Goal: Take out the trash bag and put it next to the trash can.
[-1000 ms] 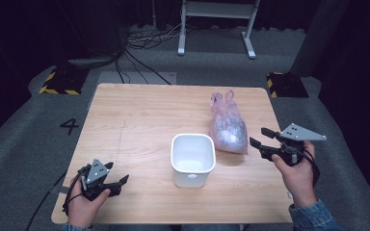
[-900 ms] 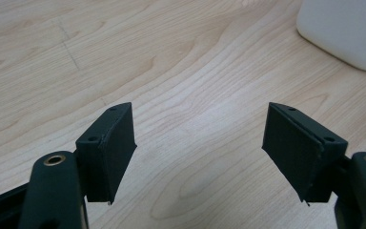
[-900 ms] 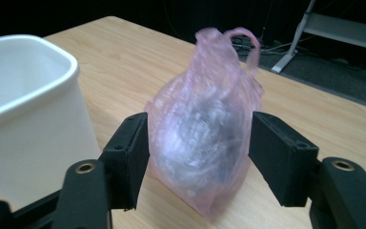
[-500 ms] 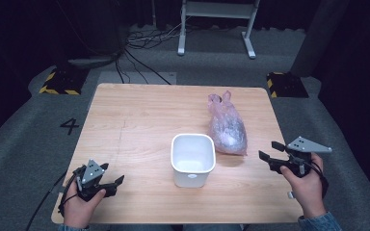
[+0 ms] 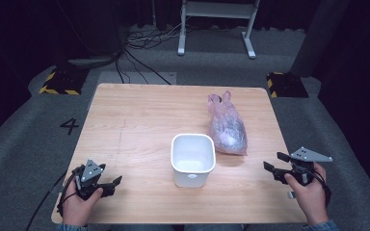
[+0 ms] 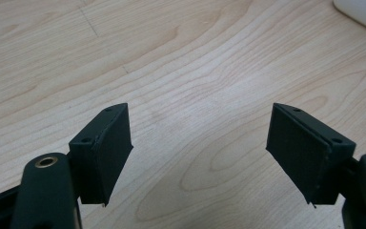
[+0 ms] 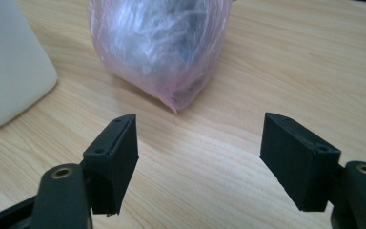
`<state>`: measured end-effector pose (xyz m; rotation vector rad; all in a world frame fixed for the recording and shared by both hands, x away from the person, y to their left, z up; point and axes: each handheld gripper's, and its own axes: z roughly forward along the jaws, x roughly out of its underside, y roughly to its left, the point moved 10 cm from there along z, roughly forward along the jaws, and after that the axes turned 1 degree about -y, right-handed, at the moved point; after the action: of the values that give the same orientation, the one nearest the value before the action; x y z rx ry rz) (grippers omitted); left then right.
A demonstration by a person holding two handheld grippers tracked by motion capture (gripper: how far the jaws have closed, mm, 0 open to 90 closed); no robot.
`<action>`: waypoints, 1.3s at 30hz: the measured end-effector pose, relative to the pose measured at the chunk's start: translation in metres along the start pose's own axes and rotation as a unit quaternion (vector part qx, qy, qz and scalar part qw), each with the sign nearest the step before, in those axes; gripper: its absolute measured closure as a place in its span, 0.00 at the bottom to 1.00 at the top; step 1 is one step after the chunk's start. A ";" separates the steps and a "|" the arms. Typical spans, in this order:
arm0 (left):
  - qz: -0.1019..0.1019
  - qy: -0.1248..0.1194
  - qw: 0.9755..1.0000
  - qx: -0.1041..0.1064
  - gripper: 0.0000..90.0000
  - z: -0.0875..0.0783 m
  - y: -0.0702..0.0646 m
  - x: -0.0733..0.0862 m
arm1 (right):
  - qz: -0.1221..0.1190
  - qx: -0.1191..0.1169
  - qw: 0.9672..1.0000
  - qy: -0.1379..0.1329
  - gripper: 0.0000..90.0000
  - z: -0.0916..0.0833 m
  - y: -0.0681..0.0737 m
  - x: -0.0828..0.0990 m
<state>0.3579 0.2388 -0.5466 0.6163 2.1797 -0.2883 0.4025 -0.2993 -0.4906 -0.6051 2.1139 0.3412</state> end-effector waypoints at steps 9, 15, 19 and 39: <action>-0.010 0.014 1.000 -0.008 0.25 0.003 0.007 0.008 | 0.002 0.003 1.000 0.017 0.31 0.006 -0.005 0.023; -0.012 0.027 1.000 -0.011 0.24 0.005 0.012 0.015 | 0.006 -0.001 1.000 0.029 0.29 0.010 -0.006 0.038; -0.012 0.031 0.999 -0.006 0.22 0.006 0.012 0.018 | 0.002 0.002 0.999 0.039 0.29 0.014 -0.007 0.047; -0.016 0.043 0.999 -0.010 0.19 0.013 0.017 0.027 | 0.006 0.028 0.997 0.067 0.17 0.036 -0.012 0.075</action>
<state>0.3606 0.2568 -0.5753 0.5933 2.2744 -0.2610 0.3970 -0.3147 -0.5732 -0.5974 2.2474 0.2526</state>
